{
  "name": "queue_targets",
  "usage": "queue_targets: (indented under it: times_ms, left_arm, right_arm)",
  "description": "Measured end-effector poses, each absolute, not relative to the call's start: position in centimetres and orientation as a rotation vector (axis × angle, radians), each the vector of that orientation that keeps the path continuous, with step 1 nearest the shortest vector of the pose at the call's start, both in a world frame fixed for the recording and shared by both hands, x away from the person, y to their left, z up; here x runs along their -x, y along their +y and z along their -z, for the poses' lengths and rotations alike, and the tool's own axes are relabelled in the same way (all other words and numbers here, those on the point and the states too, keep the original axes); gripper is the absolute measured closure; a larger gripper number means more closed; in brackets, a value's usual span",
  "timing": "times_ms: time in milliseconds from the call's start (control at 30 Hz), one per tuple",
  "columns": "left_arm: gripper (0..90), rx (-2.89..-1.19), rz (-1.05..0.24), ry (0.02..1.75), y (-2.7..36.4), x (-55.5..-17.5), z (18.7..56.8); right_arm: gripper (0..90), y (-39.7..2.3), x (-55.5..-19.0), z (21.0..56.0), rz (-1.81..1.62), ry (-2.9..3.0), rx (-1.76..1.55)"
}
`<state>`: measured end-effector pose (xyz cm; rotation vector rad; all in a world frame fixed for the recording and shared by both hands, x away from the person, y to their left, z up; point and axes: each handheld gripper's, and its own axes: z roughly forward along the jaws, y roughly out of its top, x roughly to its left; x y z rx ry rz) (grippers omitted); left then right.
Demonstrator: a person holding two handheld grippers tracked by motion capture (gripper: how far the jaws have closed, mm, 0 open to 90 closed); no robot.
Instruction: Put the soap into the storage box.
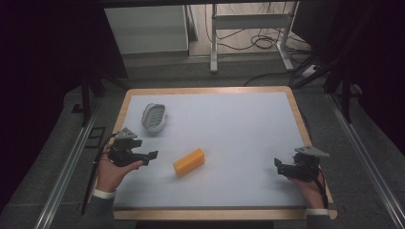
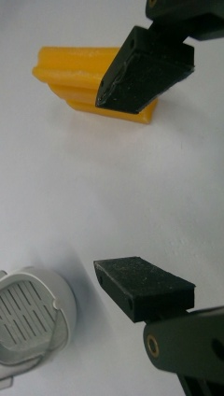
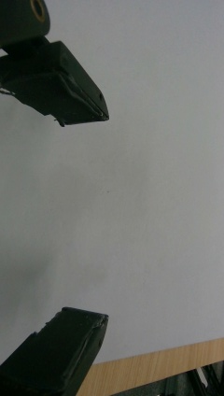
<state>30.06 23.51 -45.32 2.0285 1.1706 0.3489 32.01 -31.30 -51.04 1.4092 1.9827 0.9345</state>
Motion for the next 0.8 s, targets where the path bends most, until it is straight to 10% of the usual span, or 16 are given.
queue_targets:
  times_ms: [800]
  left_arm:
    - [18.0, -2.122, -0.337, 1.059, 20.4, -30.3, 43.4]
  right_arm:
    - [4.1, -31.5, -31.9, 51.0, -0.929, 1.979, -1.404]
